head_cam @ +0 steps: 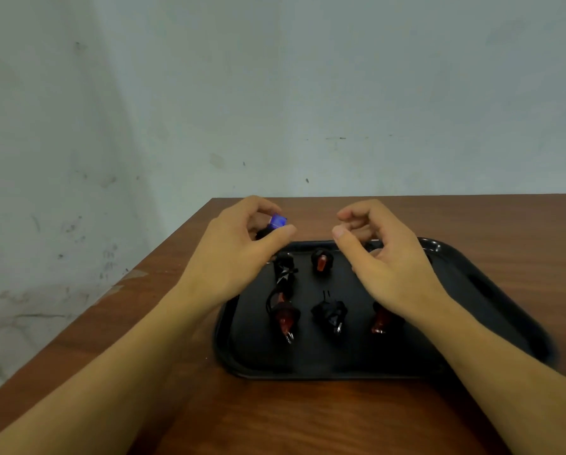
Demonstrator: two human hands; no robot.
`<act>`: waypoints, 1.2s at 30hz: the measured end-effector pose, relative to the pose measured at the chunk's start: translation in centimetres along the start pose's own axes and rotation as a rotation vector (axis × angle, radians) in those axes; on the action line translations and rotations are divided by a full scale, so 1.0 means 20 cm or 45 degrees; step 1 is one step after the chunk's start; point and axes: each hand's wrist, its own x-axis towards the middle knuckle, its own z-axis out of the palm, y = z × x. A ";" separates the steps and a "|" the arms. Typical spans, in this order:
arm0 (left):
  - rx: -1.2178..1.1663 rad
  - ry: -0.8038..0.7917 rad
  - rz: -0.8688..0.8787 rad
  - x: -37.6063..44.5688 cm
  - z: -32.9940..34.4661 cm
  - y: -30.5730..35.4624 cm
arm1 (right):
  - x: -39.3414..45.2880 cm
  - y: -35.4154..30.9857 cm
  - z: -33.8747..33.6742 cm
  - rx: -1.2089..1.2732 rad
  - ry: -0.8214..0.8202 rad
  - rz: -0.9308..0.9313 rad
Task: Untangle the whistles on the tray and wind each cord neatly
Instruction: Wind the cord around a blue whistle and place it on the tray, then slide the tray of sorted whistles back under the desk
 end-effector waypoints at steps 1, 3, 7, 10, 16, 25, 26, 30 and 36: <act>0.176 0.000 0.021 -0.01 -0.02 -0.02 | 0.00 0.00 0.00 -0.029 -0.007 0.003; 0.420 -0.049 0.015 -0.04 -0.04 -0.05 | 0.01 0.00 -0.01 -0.075 -0.032 0.024; 0.798 -0.188 0.006 -0.08 -0.01 -0.08 | 0.02 0.00 -0.03 -0.202 -0.215 0.094; 0.947 -0.182 0.024 -0.08 0.01 -0.11 | -0.01 -0.04 -0.02 -0.392 -0.390 0.012; 1.081 -0.206 0.062 -0.11 0.03 -0.20 | -0.06 -0.15 0.10 -0.776 -0.822 -0.111; 1.034 -0.147 0.060 -0.14 0.07 -0.22 | -0.09 -0.15 0.14 -0.849 -0.849 -0.099; 1.028 -0.137 0.058 -0.14 0.07 -0.23 | -0.10 -0.15 0.13 -0.842 -0.832 -0.099; 1.012 -0.127 0.041 -0.13 0.10 -0.23 | -0.14 -0.16 0.12 -0.858 -0.788 -0.131; 1.049 -0.073 0.060 -0.13 0.08 -0.22 | -0.14 -0.16 0.08 -0.836 -0.715 -0.133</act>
